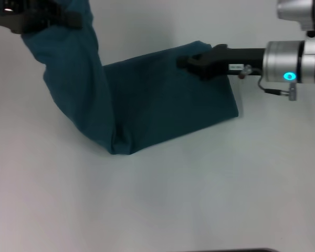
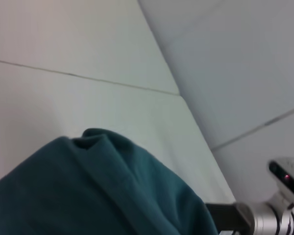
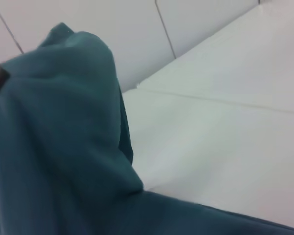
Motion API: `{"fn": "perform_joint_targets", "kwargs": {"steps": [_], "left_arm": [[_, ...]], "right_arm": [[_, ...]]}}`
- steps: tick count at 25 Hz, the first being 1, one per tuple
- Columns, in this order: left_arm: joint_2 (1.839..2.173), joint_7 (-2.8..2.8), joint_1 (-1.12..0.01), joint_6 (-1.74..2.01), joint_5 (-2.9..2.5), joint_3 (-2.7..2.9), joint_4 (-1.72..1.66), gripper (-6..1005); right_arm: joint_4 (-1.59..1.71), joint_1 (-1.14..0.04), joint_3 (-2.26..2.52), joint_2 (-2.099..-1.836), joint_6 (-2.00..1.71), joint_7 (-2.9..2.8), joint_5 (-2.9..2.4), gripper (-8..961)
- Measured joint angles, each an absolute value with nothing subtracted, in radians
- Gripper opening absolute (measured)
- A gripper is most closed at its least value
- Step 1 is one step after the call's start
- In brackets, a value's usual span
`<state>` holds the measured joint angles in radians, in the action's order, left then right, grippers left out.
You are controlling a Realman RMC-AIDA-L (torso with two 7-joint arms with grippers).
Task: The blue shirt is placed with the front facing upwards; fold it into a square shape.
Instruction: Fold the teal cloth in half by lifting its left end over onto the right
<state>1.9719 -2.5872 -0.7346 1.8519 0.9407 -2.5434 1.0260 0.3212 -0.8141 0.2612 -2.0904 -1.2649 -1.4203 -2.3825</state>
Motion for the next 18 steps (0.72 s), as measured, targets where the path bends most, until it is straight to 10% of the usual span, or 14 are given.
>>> {"fn": "perform_joint_targets", "kwargs": {"steps": [18], "left_arm": [[2.074, -2.657, -0.815, 1.667, 0.932, -2.308, 1.032, 73]], "right_arm": [[0.565, -0.606, 0.268, -2.090, -1.423, -1.380, -2.336, 52]]}}
